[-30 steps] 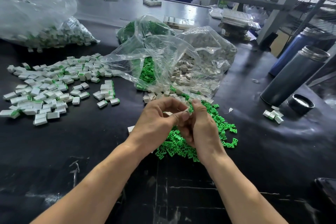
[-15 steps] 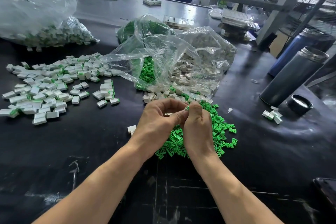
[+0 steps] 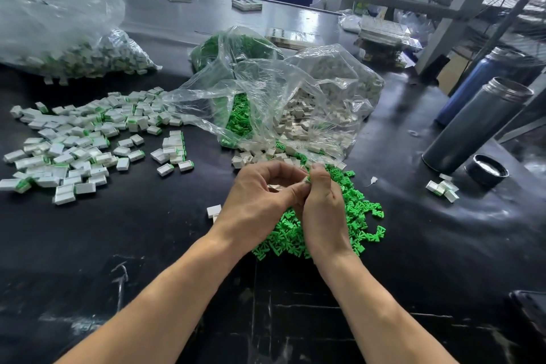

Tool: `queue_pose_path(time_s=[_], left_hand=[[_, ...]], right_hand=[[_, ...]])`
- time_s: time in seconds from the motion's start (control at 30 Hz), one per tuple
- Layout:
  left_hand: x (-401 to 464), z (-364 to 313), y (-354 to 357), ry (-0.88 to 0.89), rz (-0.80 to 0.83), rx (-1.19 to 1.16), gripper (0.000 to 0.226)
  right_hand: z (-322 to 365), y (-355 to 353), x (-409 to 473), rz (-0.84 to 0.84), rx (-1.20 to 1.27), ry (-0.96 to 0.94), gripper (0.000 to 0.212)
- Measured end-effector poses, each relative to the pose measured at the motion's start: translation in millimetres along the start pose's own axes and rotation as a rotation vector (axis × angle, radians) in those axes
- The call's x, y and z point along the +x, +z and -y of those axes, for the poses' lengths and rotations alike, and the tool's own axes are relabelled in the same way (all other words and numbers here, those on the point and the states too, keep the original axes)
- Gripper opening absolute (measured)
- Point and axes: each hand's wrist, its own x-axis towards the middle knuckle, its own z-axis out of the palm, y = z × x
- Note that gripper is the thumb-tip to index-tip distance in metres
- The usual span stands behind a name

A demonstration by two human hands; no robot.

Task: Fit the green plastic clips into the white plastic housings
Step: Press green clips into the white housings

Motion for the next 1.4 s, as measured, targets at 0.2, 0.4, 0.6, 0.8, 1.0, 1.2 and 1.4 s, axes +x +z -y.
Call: queue_pose_path(time_s=[0.2,0.4,0.6,0.8,1.0,1.2,1.4], left_hand=[[-0.4,0.5,3.1,0.028,-0.015,0.005,0.006],[-0.8,0.8,3.2,0.036,-0.022,-0.006,0.005],[-2.1,-1.8,2.3,0.036,-0.021,-0.013,0.005],[-1.9,-3.6,2.4,0.012,-0.036,0.002,0.005],[1.0,-6.5,-6.9,0.007,-0.138,0.040,0.011],[1.7,-5.3,-10.0,0.018,-0.111,0.068,0.007],[1.7,-3.0,-13.6,-0.004,-0.081,0.091,0.012]], right_hand=[[-3.3,-0.3,3.1,-0.088,-0.040,-0.031,0.053],[-7.8,0.7,5.8,-0.138,-0.084,-0.061,0.050],[-9.5,0.5,6.2,-0.121,-0.088,-0.069,0.056],[-8.7,-2.5,4.2,-0.061,-0.028,-0.014,0.054],[-8.5,-19.4,8.9,-0.094,-0.137,-0.126,0.052],[-5.3,-29.2,10.0,0.044,-0.150,-0.234,0.018],[-4.4,-29.9,8.7,0.041,-0.255,-0.247,0.009]])
